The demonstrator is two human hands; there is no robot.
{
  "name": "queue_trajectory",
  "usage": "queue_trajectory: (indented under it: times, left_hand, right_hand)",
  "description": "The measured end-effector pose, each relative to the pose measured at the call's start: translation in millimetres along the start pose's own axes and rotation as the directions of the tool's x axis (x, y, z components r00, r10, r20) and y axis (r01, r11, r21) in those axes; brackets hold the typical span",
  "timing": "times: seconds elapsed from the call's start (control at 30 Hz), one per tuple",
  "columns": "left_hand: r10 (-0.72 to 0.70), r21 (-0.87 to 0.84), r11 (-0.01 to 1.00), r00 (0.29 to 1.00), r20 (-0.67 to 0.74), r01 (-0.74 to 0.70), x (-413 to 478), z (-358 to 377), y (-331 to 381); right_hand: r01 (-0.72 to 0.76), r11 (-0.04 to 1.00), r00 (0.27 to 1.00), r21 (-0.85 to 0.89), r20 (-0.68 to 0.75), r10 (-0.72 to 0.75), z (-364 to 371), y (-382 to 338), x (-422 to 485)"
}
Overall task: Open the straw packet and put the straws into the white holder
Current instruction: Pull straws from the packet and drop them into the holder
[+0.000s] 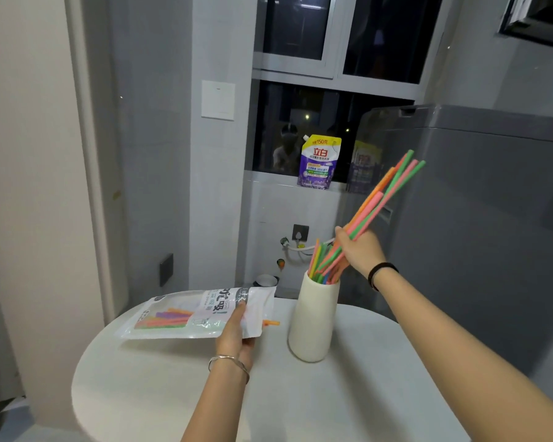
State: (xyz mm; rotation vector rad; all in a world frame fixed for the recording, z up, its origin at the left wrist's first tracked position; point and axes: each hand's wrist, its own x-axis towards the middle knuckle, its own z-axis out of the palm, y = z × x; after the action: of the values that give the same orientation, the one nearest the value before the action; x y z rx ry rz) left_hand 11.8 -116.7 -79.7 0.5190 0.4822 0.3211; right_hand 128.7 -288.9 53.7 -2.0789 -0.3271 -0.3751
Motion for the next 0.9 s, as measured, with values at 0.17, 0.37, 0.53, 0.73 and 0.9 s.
queue_trajectory:
  times: [0.17, 0.37, 0.53, 0.73, 0.9]
  left_hand:
    - [0.02, -0.008, 1.0, 1.0, -0.014, -0.02, 5, -4, 2]
    - [0.03, -0.014, 0.999, 1.0, -0.003, -0.03, 7, -5, 5]
    - [0.031, 0.004, 1.0, 0.999, 0.008, -0.031, 6, -4, 6]
    - [0.022, -0.001, 1.0, 1.0, 0.002, -0.022, 2, -2, 5]
    - [0.024, -0.015, 1.0, 1.0, -0.006, -0.024, 4, -2, 5]
  right_hand:
    - [0.048, 0.961, 0.995, -0.272, 0.098, -0.022, 14, -6, 7]
    - [0.054, 0.966, 0.994, -0.254, 0.102, -0.029, 19, 3, 6]
    - [0.052, 0.995, 0.998, -0.083, 0.041, -0.049, 17, 2, 7]
    - [0.217, 0.976, 0.975, 0.005, -0.052, -0.216, 14, -6, 9]
    - [0.349, 0.937, 0.928, 0.03, -0.153, -0.341, 5, -18, 14]
